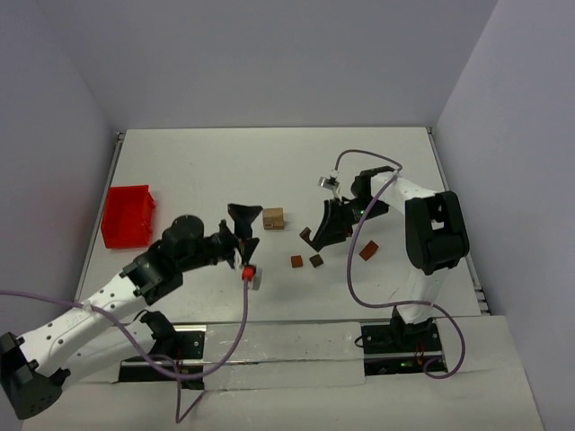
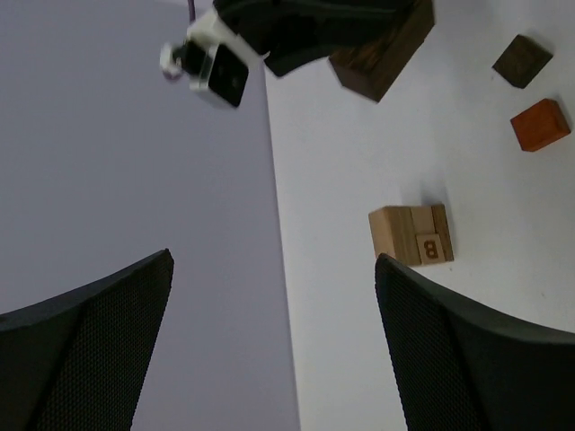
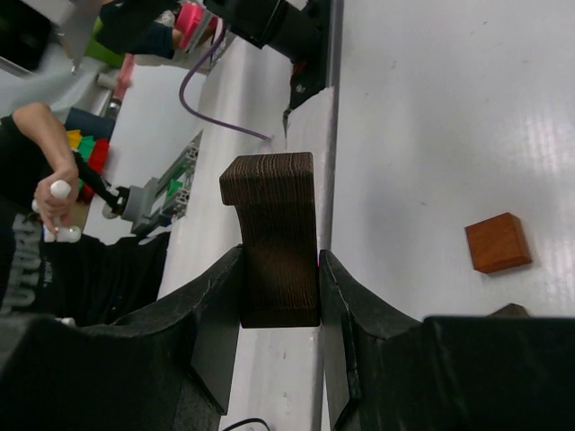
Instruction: Build the wood block tower
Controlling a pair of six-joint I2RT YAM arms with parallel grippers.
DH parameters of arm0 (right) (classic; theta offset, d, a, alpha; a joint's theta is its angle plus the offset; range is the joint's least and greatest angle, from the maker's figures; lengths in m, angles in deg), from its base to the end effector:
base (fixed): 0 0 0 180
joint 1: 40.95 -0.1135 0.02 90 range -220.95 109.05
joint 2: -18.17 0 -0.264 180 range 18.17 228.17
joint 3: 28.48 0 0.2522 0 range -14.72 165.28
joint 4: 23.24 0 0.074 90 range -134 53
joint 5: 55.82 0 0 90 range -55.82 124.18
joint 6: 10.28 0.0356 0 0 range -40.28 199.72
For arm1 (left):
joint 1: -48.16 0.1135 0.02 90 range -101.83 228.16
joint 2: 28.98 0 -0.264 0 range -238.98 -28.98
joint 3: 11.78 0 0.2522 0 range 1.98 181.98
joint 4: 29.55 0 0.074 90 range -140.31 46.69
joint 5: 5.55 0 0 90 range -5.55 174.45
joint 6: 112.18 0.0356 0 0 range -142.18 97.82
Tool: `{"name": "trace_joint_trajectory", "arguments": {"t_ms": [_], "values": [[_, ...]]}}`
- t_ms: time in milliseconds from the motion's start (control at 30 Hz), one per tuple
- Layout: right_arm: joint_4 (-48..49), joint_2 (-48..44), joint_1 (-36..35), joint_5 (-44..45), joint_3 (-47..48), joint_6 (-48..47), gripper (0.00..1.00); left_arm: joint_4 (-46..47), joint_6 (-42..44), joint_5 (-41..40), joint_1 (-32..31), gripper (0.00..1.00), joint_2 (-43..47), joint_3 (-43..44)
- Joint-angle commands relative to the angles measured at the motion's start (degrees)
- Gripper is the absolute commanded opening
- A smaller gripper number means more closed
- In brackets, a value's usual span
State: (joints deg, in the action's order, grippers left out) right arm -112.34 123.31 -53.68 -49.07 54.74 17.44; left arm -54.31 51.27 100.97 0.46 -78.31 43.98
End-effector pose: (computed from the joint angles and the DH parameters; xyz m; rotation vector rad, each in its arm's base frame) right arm 0.2798 0.0995 0.2012 -1.0095 1.8871 1.8679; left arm 0.1279 -0.1556 0.3080 1.7223 0.7467 0.0362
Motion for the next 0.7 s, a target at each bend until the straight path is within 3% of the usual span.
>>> {"name": "trace_joint_trajectory", "arguments": {"t_ms": [0,167,400,667], "values": [[-7.54,-0.43,-3.12,-5.49,-1.76,-0.58,0.0,19.41,14.17,-2.53,-5.35,0.94,3.62,-12.26],[-7.54,0.59,-7.19,-5.87,-0.57,1.09,0.0,22.49,16.64,-1.49,-9.06,0.91,5.12,-15.98],[-7.47,1.37,-12.66,-6.2,1.19,3.26,0.0,27.18,25.45,5.83,-12.18,0.93,8.73,-23.68],[-7.52,1.6,-16.63,-6.0,2.95,5.46,0.0,24.94,32.48,10.74,-13.56,0.9,12.06,-27.73]]}}
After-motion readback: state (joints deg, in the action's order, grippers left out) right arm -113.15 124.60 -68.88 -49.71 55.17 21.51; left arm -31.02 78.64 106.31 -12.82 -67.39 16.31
